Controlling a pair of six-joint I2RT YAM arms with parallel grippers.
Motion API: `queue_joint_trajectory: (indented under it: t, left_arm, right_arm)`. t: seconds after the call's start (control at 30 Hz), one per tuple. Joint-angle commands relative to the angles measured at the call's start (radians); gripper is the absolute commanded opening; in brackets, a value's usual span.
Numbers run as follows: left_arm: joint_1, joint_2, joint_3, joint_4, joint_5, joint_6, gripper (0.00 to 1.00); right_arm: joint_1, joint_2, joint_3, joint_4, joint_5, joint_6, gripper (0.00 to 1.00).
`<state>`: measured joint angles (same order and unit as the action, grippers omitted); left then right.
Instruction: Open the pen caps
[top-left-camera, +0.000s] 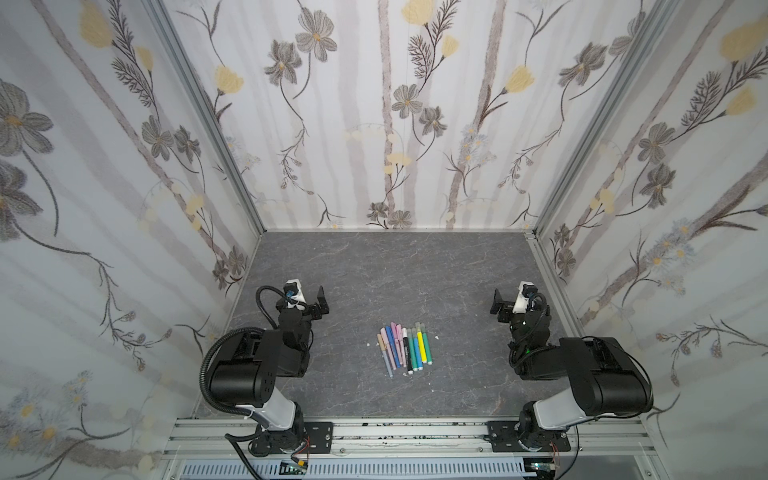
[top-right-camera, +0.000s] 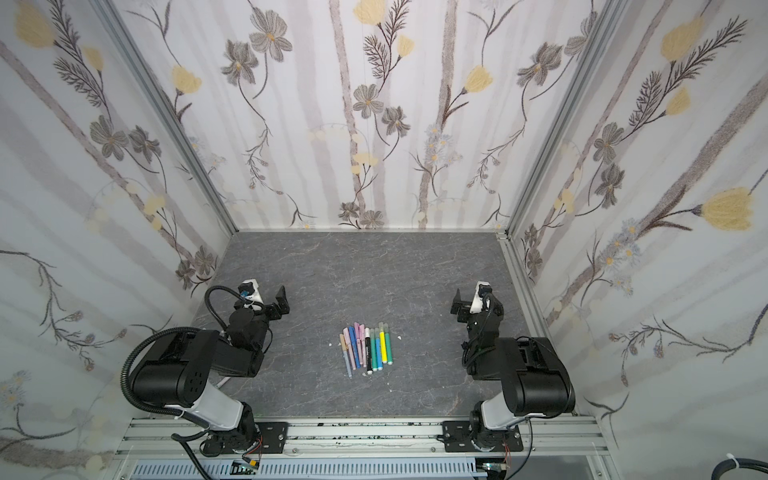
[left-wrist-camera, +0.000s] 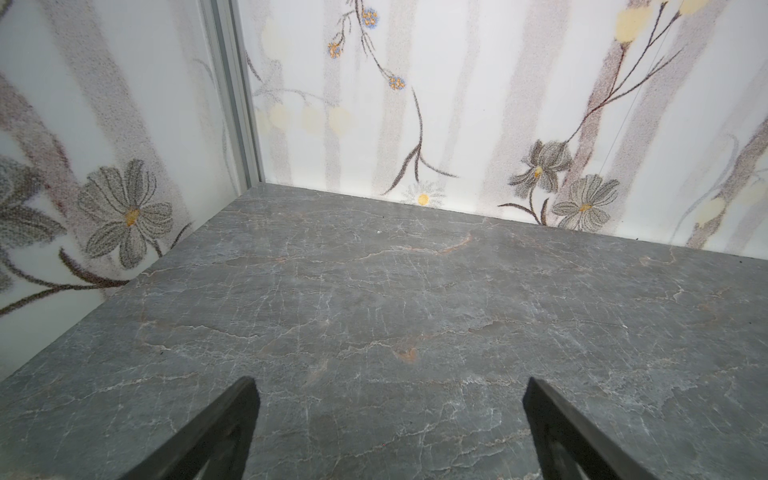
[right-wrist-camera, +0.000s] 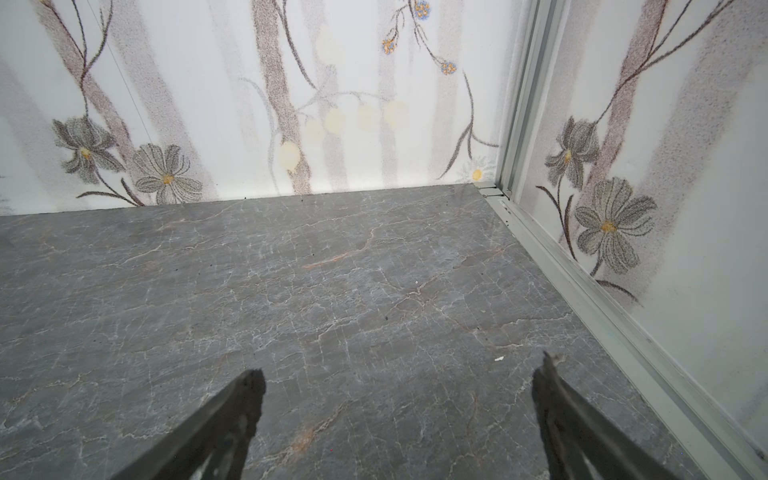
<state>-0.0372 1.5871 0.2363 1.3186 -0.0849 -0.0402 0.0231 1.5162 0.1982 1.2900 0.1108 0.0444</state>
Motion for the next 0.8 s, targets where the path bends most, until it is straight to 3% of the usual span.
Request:
queue_joint_trajectory:
  t: [0.0, 0.2, 0.27, 0.4, 0.43, 0.53, 0.6, 0.63, 0.77]
  left_arm:
    - [0.0, -0.002, 0.004, 0.017, 0.004, 0.011, 1.0]
    - [0.005, -0.004, 0.014, -0.005, -0.024, -0.007, 1.0]
    - [0.0, -0.008, 0.008, 0.008, -0.066, -0.01, 1.0]
    - [-0.006, -0.145, 0.062, -0.195, -0.151, -0.036, 1.0]
    - [-0.007, -0.181, 0.088, -0.273, -0.171, -0.041, 1.0]
    - [-0.006, -0.28, 0.142, -0.424, -0.225, -0.151, 1.0]
    - [-0.005, -0.339, 0.159, -0.487, -0.17, -0.207, 1.0]
    - [-0.007, -0.375, 0.169, -0.52, -0.143, -0.234, 1.0]
    - [-0.006, -0.477, 0.217, -0.704, -0.055, -0.354, 1.0]
  right_arm:
    - [0.001, -0.003, 0.002, 0.028, 0.004, -0.005, 1.0]
    - [0.0, -0.005, 0.003, 0.027, 0.005, -0.005, 1.0]
    - [0.014, -0.037, 0.007, 0.003, 0.057, -0.003, 1.0]
    - [0.051, -0.2, 0.138, -0.352, 0.222, 0.019, 1.0]
    - [0.05, -0.229, 0.186, -0.456, 0.268, 0.095, 1.0]
    - [0.044, -0.287, 0.296, -0.697, 0.257, 0.226, 0.99]
    - [0.042, -0.302, 0.36, -0.835, 0.279, 0.354, 1.0]
    - [0.033, -0.306, 0.387, -0.9, 0.262, 0.39, 0.99]
    - [0.005, -0.339, 0.46, -1.097, 0.007, 0.385, 1.0]
